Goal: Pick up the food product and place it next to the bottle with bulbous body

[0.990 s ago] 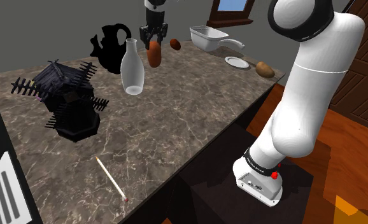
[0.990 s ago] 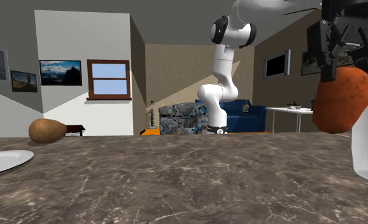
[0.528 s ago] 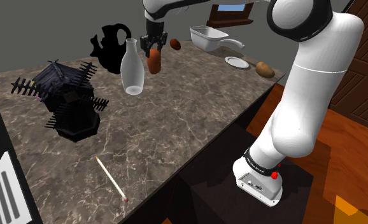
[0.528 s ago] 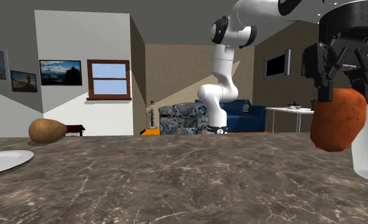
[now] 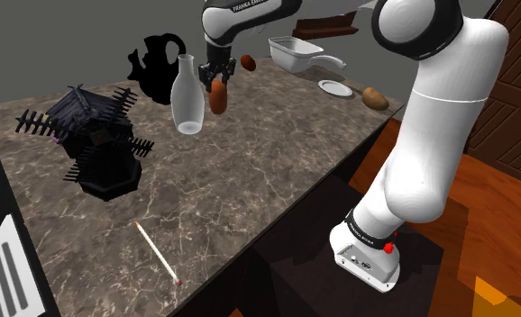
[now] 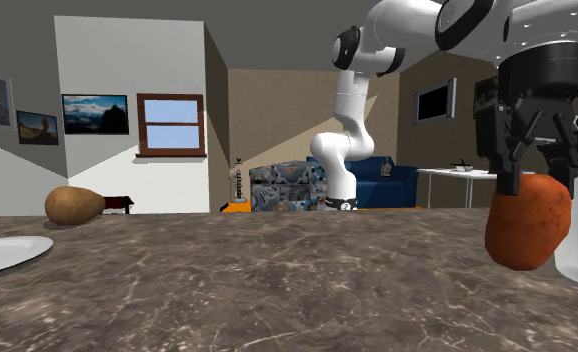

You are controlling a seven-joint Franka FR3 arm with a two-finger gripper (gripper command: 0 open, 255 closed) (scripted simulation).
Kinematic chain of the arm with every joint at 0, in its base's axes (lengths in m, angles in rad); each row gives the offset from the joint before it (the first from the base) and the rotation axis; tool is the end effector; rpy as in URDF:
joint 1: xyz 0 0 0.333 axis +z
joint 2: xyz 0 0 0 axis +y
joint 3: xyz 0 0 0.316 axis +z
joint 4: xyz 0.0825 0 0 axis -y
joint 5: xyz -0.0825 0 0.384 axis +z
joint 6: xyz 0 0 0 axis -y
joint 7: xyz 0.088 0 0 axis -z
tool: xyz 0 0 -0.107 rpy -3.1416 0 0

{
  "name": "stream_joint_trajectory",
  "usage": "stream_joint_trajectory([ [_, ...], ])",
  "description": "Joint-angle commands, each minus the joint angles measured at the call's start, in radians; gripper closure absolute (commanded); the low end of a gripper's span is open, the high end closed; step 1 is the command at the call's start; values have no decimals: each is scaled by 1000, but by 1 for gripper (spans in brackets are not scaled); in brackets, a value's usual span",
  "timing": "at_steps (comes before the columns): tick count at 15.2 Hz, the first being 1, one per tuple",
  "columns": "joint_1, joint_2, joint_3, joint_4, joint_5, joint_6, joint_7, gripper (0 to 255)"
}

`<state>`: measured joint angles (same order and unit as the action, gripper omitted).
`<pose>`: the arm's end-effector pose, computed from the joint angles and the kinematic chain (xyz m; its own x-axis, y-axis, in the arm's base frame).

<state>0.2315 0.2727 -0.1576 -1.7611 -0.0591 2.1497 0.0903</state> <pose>0.6424 0.0526 0.4235 0.9919 0.0264 0.1246 0.0159 -0.9963 0.0842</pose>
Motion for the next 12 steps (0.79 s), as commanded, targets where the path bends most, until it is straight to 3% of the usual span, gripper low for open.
stream_joint_trajectory([
  [1,0,10,0,-14,1,24,2,255],
  [12,-3,73,3,-84,5,157,8,255],
])
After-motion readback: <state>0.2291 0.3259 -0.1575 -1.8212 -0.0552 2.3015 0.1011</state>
